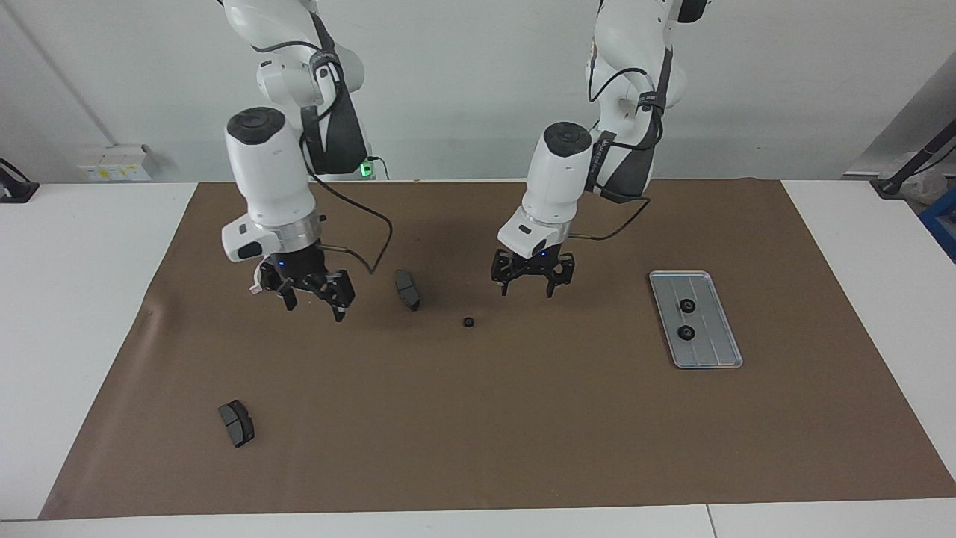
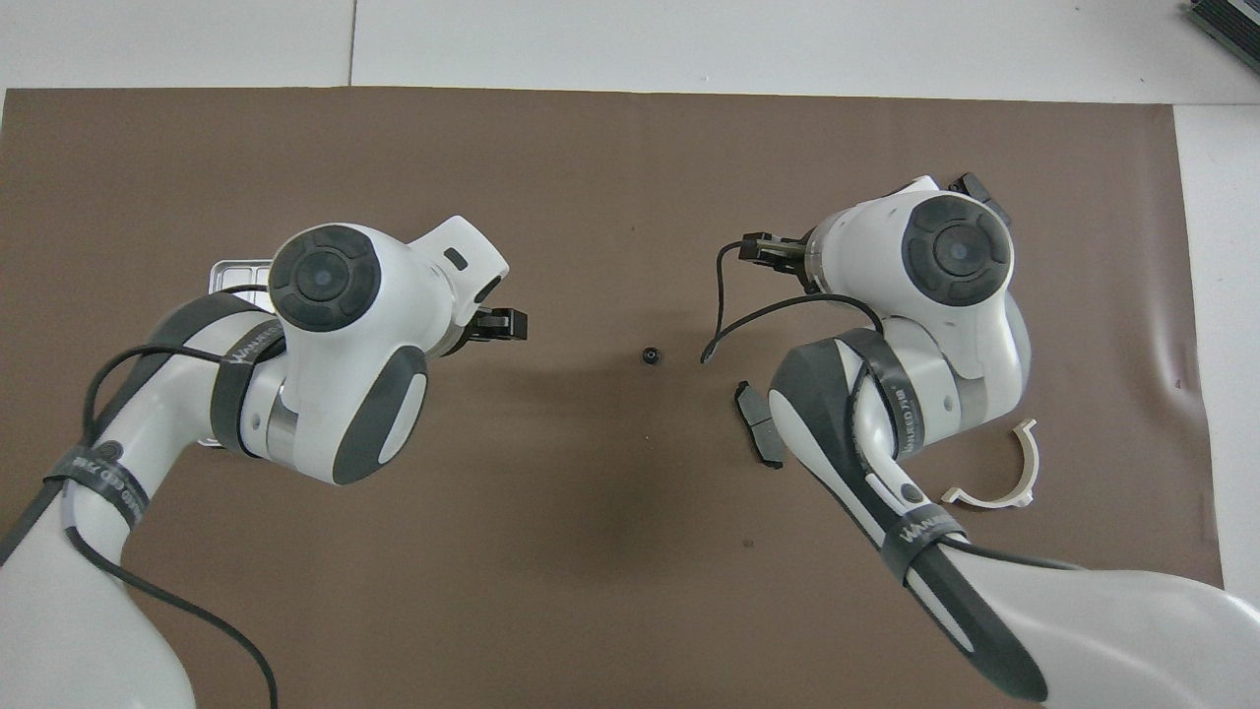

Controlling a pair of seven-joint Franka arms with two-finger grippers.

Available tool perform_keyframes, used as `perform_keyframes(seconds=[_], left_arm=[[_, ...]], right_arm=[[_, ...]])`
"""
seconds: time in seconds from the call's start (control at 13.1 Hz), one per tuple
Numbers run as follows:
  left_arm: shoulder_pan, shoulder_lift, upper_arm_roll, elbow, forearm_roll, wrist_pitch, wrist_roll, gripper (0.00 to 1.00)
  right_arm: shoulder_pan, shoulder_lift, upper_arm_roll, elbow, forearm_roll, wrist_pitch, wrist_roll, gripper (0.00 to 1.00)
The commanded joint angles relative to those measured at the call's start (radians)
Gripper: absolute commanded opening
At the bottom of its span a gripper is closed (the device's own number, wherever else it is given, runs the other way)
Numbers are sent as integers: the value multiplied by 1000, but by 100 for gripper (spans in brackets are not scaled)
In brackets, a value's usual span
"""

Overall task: Pick bearing gear from pile to tray
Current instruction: 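Grasp the third bearing with the left gripper while the right gripper withdraws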

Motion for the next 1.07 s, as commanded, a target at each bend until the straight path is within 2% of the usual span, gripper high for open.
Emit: perform_keyframes(seconds=[0.0, 0.31, 0.69, 0.84, 0.99], left_arm=[[-54, 160, 21, 184, -13, -7, -54, 92], [-89, 225, 23, 214, -2, 5, -54, 90], [-100, 225, 21, 174, 9, 48, -54, 85], [-112, 225, 21, 142, 12, 83, -52, 84], [-117, 240, 21, 140, 12, 99, -54, 83]], right_arm=[[-96, -71, 16, -16, -6, -60, -102, 100], [-167, -81, 16, 117, 3, -252, -211, 100], [-164, -157, 22, 128, 5, -413, -245, 100], [-170, -156, 17, 171, 61, -468, -262, 100], [-175, -145, 17, 220, 60, -522, -268, 100]])
